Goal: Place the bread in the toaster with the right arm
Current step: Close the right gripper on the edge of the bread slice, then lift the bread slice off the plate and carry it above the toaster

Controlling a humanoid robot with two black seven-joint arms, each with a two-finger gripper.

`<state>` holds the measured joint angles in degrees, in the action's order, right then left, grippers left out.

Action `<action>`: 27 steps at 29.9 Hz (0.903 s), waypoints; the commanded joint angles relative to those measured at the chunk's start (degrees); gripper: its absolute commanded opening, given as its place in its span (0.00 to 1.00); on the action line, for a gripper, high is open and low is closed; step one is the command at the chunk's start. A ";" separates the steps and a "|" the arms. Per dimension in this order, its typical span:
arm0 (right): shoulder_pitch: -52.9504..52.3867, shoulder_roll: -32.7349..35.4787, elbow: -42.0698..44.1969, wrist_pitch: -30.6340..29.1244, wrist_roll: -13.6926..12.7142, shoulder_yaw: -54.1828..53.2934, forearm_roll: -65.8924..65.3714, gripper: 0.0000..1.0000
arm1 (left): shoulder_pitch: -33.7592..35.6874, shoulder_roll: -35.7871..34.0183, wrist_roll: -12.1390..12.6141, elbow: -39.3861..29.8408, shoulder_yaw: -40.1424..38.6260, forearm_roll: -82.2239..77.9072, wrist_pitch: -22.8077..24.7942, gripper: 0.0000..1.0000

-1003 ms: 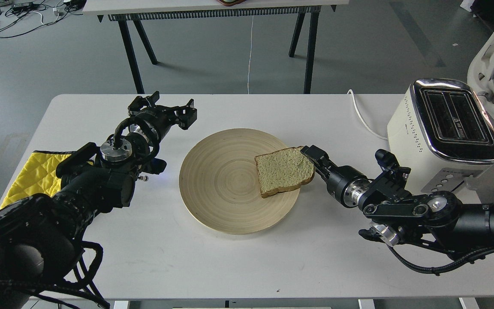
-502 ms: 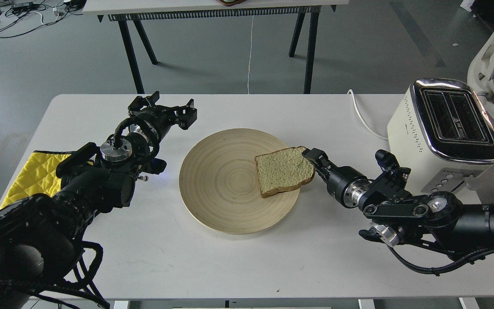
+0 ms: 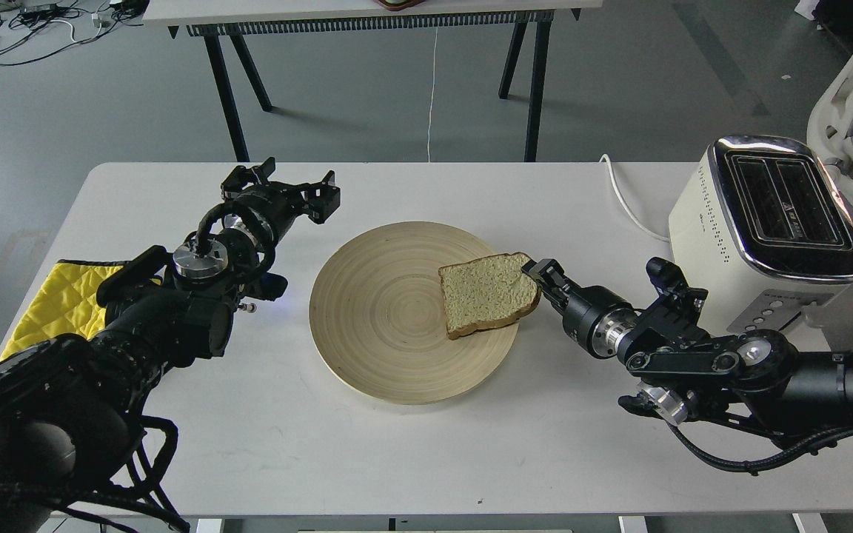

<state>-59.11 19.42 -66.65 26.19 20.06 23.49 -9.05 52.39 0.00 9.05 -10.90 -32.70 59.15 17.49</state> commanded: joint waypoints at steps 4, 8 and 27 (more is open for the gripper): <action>-0.56 0.09 -0.23 0.09 0.33 -0.55 0.08 0.05 | 0.00 0.00 0.00 0.00 0.00 0.00 0.00 1.00; -1.09 0.35 -0.41 0.09 0.42 -1.60 0.08 0.01 | 0.00 0.00 0.00 0.00 0.00 0.00 0.00 1.00; -23.58 22.48 -10.69 -0.35 -0.90 -0.65 -0.09 0.00 | 0.00 0.00 0.00 0.00 0.00 0.00 0.00 1.00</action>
<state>-78.46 36.48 -75.19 25.84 19.38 20.65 -8.87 52.38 0.00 9.06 -10.90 -32.70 59.15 17.49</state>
